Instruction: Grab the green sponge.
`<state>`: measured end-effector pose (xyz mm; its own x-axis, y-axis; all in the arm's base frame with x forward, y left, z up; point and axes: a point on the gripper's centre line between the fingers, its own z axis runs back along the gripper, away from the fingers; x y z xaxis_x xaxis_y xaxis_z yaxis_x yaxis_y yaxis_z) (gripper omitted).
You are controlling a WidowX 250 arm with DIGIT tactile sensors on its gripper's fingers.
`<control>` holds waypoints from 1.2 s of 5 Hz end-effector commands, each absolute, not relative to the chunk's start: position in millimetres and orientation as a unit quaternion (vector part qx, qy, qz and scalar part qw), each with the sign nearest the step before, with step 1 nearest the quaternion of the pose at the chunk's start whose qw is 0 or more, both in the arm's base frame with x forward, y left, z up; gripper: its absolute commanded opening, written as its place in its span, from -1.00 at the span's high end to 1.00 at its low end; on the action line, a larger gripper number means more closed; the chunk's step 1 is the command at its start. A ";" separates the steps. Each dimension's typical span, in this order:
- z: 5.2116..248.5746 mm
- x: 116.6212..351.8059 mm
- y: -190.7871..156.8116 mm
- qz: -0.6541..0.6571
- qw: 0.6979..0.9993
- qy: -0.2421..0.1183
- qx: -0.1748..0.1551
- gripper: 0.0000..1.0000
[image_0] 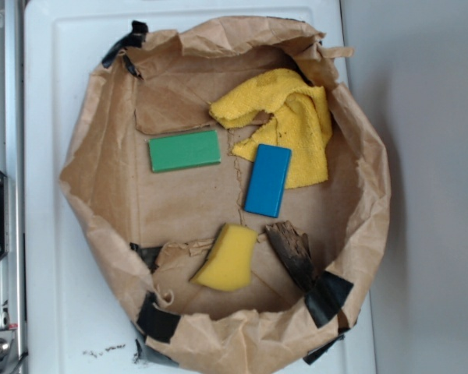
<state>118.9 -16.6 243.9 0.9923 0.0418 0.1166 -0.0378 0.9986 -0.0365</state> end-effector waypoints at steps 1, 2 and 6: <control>243.9 118.9 -16.6 0.020 0.998 -0.059 -0.017 -1.00; 239.0 145.2 -31.7 0.076 0.996 -0.035 -0.019 -1.00; 210.4 209.2 -30.1 0.275 0.955 -0.110 -0.007 -1.00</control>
<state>206.9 -34.1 201.2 0.8288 0.5290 0.1823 -0.5286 0.8471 -0.0545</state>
